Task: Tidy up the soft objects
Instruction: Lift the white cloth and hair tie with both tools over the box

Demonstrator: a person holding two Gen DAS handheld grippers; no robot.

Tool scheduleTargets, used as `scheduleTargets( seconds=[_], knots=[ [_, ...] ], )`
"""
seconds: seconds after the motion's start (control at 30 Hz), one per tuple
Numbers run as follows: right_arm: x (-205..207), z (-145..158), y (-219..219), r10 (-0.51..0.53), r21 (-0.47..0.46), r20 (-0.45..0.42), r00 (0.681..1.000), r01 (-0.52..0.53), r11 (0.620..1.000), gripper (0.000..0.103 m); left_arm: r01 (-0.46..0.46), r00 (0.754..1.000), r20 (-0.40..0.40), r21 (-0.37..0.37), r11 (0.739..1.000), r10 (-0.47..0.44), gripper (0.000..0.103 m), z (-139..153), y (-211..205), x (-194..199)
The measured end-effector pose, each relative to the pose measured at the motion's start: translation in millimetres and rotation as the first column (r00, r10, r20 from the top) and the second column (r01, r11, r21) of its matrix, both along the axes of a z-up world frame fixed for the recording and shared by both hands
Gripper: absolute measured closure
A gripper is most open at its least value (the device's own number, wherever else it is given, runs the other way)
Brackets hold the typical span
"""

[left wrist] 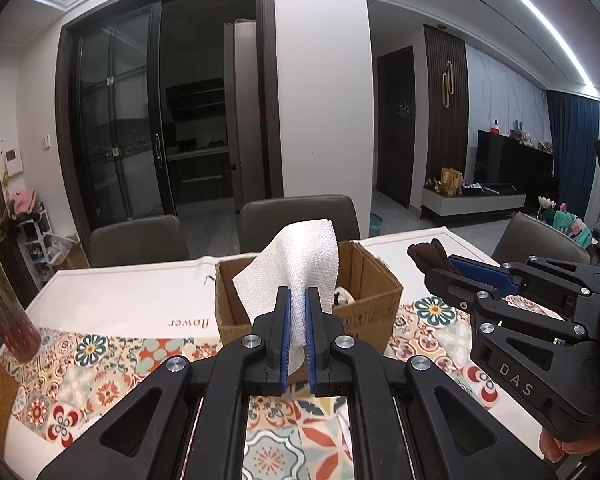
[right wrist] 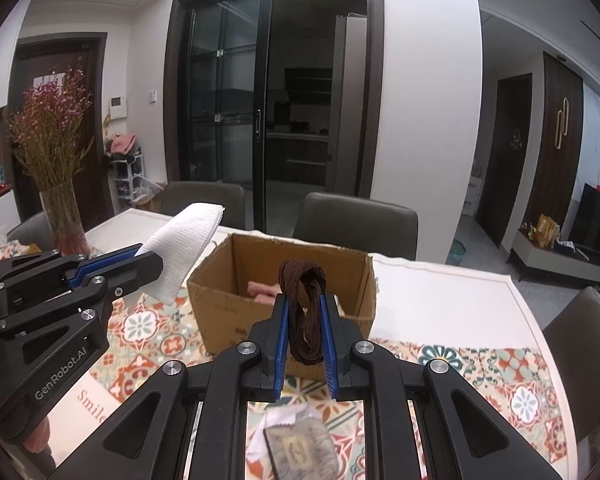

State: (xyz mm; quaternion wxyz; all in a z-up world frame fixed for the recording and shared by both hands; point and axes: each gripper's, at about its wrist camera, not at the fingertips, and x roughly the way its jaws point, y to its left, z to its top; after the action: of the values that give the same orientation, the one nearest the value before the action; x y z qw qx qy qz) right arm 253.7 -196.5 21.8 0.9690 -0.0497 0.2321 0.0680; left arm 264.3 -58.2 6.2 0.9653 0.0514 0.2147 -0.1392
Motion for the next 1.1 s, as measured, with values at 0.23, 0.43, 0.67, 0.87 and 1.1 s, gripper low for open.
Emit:
scheduleTargets(
  seconds=[0.23, 0.43, 0.67, 0.87, 1.1],
  knots=[
    [18, 5, -2, -0.009, -0.009, 0.030, 1.000, 0.009, 1.000, 0.086, -0.008, 1.000, 0.016, 0.001, 1.000, 0.008, 0.094, 3, -5, 21],
    [37, 5, -6, -0.013, -0.008, 0.037, 0.999, 0.014, 1.000, 0.086, -0.012, 1.000, 0.017, 0.002, 1.000, 0.012, 0.094, 0, -8, 43],
    [64, 0, -7, -0.015, -0.009, 0.035, 0.999, 0.015, 1.000, 0.086, -0.018, 1.000, 0.010, 0.019, 1.000, 0.018, 0.094, -8, -13, 70],
    [86, -10, -13, -0.018, -0.006, 0.015, 1.000, 0.018, 1.000, 0.086, -0.022, 1.000, -0.005, 0.030, 0.999, 0.022, 0.094, -16, -17, 92],
    [111, -21, -20, -0.029, 0.020, -0.026, 0.999, 0.030, 0.999, 0.086, -0.020, 0.999, -0.027, 0.041, 0.999, 0.021, 0.094, -28, -22, 113]
  ],
)
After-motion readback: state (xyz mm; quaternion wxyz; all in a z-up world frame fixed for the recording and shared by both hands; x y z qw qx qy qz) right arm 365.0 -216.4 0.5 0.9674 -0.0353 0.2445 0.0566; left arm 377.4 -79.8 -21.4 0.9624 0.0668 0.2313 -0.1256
